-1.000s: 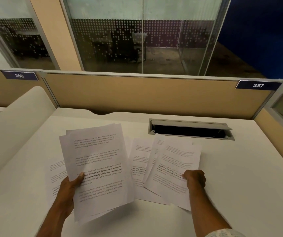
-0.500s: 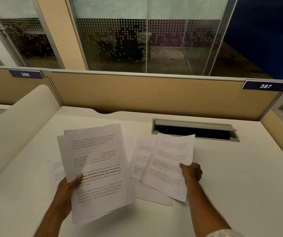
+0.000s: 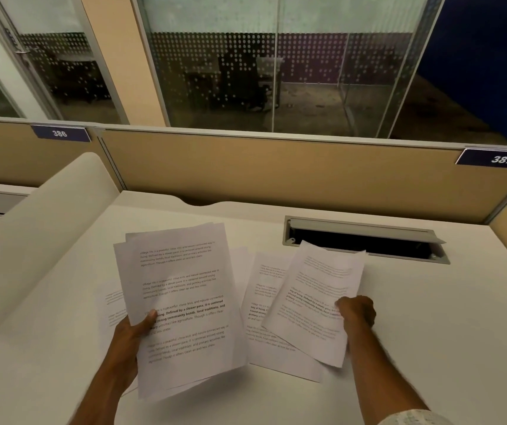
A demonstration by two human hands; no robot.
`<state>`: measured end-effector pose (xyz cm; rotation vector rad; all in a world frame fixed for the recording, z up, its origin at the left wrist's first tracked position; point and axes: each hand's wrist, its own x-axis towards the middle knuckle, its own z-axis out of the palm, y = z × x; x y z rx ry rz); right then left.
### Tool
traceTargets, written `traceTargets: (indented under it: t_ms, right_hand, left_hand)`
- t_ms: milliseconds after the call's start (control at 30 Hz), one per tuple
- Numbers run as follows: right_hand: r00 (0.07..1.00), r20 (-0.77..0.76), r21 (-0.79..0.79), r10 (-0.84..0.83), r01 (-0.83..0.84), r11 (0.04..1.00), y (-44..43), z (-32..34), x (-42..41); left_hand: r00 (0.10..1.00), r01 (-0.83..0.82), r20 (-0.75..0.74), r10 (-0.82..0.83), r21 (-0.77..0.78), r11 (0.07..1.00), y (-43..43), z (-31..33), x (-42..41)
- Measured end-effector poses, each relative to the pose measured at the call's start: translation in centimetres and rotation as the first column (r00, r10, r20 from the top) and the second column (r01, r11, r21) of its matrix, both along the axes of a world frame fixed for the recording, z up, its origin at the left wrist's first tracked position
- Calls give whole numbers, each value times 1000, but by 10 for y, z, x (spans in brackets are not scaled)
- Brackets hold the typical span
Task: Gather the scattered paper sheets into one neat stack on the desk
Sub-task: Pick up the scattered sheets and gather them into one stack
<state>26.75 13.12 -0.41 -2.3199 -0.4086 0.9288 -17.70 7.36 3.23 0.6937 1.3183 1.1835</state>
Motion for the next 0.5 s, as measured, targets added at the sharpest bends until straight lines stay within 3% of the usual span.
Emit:
traceTargets:
  t_ms: [133,267,400,500]
  right_hand:
    - [978,-1,335,209,-197,922,-2,39,2]
    - [879,-202,638,433,-217,739,-21,94,5]
    - [686,-317,693,655,-304,654,-33,118,-18]
    - [599,-355,682,717,-359,637,-32,113,-64]
  left_hand:
    - [1000,24,15,-24,5,1000,3,3,3]
    - [999,38,-4,-38,23,999,3,11,1]
    - [999,42,-3,-42,30,999,0,20,-3]
    - [998,53,30,-54,34,998,-5,25,-3]
